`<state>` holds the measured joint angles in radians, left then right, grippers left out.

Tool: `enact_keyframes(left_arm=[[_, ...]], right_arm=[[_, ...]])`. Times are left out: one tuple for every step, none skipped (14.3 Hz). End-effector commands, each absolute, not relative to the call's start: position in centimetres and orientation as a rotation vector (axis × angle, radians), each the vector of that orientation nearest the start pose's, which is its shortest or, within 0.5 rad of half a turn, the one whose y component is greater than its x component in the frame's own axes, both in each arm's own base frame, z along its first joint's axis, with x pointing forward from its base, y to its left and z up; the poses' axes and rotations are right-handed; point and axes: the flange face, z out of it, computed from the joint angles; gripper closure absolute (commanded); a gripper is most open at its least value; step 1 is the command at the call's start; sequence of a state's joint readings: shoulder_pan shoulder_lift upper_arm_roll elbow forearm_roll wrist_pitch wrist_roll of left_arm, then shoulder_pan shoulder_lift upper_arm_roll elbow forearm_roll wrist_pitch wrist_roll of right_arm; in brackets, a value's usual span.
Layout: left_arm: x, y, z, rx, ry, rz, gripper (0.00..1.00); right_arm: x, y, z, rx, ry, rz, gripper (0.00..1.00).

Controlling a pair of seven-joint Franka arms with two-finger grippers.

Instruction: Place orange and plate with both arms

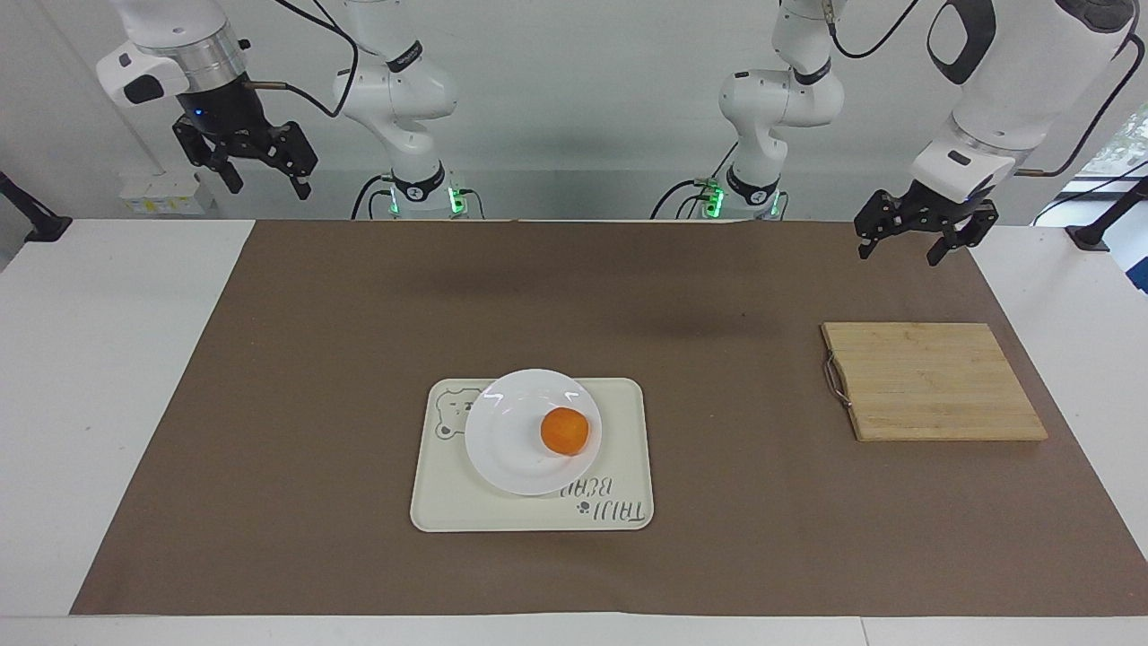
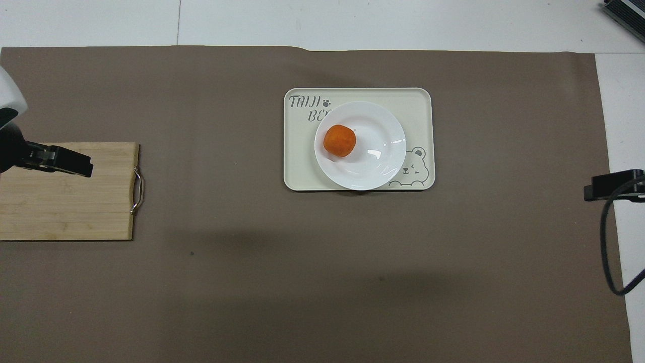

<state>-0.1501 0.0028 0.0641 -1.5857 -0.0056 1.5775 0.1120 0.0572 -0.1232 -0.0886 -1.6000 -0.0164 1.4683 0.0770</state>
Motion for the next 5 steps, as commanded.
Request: enact_keyframes(left_arm=[[54.97,-5.06,61.99,-3.128,0.301,0.002,0.0],[54.86,-4.96,61.93,-3.128,0.301,0.007,0.0],[54.88,-4.87,61.87,-3.128,0.301,0.007,0.0],[54.92,-4.71,61.96,-3.128,0.301,0.002,0.0],[54.97,-4.46,61.91,-3.128,0.296,0.0,0.0]], right_arm=[[49.63,-2.13,66.7,-3.15,0.164,-0.002,0.0],[49.63,-2.21,66.7,-3.15,0.166,-0.002,0.0],[49.73,-2.21,66.76,-3.15,0.167,-0.004,0.0],[49.67,-2.37,66.77,-3.15,0.171,-0.004,0.0],[49.69,-2.44,66.71,-3.15,0.174,-0.004,0.0]])
